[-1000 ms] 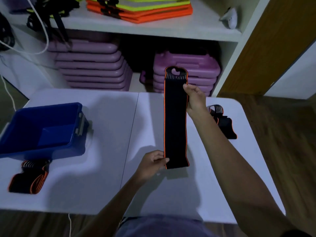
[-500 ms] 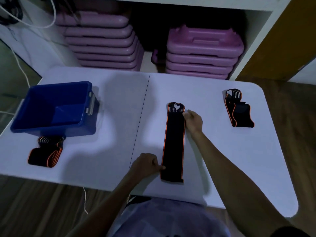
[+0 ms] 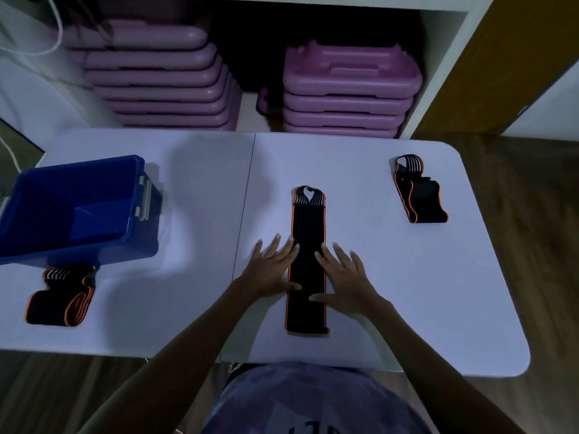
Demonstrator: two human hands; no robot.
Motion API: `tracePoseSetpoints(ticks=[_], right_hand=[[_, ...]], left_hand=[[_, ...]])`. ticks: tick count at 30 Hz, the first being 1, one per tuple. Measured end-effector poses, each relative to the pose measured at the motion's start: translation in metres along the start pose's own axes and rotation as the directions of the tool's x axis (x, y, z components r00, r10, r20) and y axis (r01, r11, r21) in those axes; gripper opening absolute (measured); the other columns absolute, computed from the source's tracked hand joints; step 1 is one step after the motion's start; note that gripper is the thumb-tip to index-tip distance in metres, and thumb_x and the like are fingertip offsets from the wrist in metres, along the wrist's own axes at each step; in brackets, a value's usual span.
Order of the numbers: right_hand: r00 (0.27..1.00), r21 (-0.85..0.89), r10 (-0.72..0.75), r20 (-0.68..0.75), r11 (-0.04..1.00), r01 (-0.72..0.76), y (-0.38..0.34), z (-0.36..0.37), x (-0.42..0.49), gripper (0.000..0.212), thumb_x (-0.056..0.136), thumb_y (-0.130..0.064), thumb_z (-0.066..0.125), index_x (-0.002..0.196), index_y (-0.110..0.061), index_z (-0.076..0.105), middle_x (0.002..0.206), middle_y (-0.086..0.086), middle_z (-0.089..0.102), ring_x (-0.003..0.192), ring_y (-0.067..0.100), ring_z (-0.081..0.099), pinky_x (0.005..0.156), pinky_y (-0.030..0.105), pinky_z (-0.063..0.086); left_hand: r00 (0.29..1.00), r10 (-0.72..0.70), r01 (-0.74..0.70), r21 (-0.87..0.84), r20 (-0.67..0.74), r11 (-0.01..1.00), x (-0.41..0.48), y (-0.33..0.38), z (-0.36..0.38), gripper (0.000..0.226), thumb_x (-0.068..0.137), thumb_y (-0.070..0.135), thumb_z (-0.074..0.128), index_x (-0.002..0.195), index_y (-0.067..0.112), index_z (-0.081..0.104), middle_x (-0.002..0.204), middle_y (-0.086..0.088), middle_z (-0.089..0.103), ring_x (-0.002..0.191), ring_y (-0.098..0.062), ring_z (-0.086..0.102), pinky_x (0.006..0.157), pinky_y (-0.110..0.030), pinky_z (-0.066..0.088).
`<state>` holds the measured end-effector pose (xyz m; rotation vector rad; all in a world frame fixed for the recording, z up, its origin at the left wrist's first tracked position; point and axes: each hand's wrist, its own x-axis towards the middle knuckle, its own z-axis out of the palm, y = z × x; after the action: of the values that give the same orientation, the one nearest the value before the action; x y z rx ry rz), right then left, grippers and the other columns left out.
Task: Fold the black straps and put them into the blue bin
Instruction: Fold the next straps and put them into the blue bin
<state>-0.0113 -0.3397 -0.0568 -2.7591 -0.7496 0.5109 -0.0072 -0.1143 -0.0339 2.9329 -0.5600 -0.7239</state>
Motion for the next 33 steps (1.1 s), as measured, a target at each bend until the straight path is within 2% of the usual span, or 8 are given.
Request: tracePoseSetpoints(ticks=[5,7,10,14,19,26,30,33], right_hand=[[1.0,0.079,0.012,0.002,0.997,-0.012,0.002,-0.005,-0.002,0.099,0.072,-0.084,0.03,0.151,-0.029,0.006,0.16,-0.009,-0.007,0.147,0.012,-0.014,0.118,0.044,-0.008],[0.991,0.302,0.103,-0.081,0.951,-0.074,0.01,-0.019,-0.004,0.088,0.075,-0.082,0.032,0.149,-0.035,0.02,0.159,-0.01,0.016,0.147,0.009,0.005,0.12,0.041,0.001],[0.893,0.457,0.265,-0.363,0.886,-0.077,0.035,-0.048,-0.002,0.047,0.086,-0.066,0.044,0.122,-0.038,0.057,0.127,-0.018,0.06,0.122,0.002,0.051,0.106,0.043,0.035],[0.706,0.562,0.499,-0.502,0.809,-0.172,0.087,-0.093,0.007,0.021,0.084,-0.032,0.055,0.086,-0.02,0.072,0.095,-0.003,0.074,0.093,0.014,0.066,0.086,0.043,0.049],[0.532,0.608,0.754,-0.385,0.641,-0.468,0.164,-0.136,0.025,0.025,0.09,-0.026,0.056,0.108,-0.012,0.066,0.109,0.008,0.068,0.103,0.027,0.061,0.087,0.04,0.046],[0.506,0.695,0.862,-0.031,0.383,-0.609,0.223,-0.143,0.048,0.064,0.089,-0.044,0.056,0.135,-0.001,0.043,0.137,0.017,0.05,0.128,0.033,0.046,0.103,0.045,0.04],[0.487,0.695,0.873,0.032,0.33,-0.639,0.237,-0.142,0.059,0.066,0.089,-0.054,0.051,0.128,-0.001,0.049,0.132,0.017,0.055,0.125,0.034,0.047,0.101,0.044,0.04],[0.487,0.657,0.873,0.025,0.352,-0.666,0.24,-0.138,0.063,0.062,0.087,-0.058,0.05,0.125,-0.008,0.054,0.125,0.012,0.06,0.121,0.033,0.05,0.098,0.044,0.043]], left_hand=[[0.995,0.008,-0.023,-0.149,-0.096,0.989,0.001,-0.004,0.006,0.108,0.062,0.086,0.018,0.149,0.023,0.009,0.152,0.007,-0.011,0.145,-0.017,-0.01,0.116,-0.053,-0.001],[0.945,-0.077,-0.041,-0.346,-0.319,0.937,0.006,0.0,0.007,0.088,0.073,0.075,0.036,0.139,0.018,0.041,0.152,0.001,0.024,0.143,-0.017,0.022,0.115,-0.052,0.02],[0.791,-0.215,-0.116,-0.485,-0.573,0.867,0.017,0.012,0.0,0.047,0.081,0.046,0.05,0.105,0.011,0.069,0.108,-0.007,0.071,0.103,-0.022,0.066,0.09,-0.042,0.052],[0.844,-0.287,-0.131,-0.693,-0.453,0.709,0.039,0.044,-0.029,0.019,0.087,0.025,0.059,0.097,0.013,0.069,0.095,-0.002,0.07,0.088,-0.014,0.065,0.081,-0.027,0.05],[0.904,-0.339,-0.089,-0.889,-0.262,0.449,0.107,0.094,-0.068,0.012,0.088,0.011,0.057,0.084,0.01,0.068,0.08,-0.005,0.066,0.073,-0.012,0.059,0.063,-0.004,0.04],[0.921,-0.376,0.004,-0.961,-0.104,0.276,0.219,0.14,-0.114,0.016,0.088,0.017,0.055,0.072,0.017,0.056,0.076,-0.004,0.054,0.075,-0.017,0.046,0.073,-0.028,0.038],[0.936,-0.341,0.05,-0.923,-0.09,0.382,0.27,0.145,-0.123,0.031,0.088,0.025,0.057,0.061,0.014,0.048,0.063,-0.004,0.051,0.077,-0.026,0.051,0.073,-0.032,0.039],[0.948,-0.31,0.095,-0.869,-0.07,0.486,0.298,0.145,-0.126,0.035,0.086,0.033,0.058,0.073,0.0,0.056,0.092,-0.028,0.063,0.093,-0.042,0.059,0.072,-0.038,0.044]])
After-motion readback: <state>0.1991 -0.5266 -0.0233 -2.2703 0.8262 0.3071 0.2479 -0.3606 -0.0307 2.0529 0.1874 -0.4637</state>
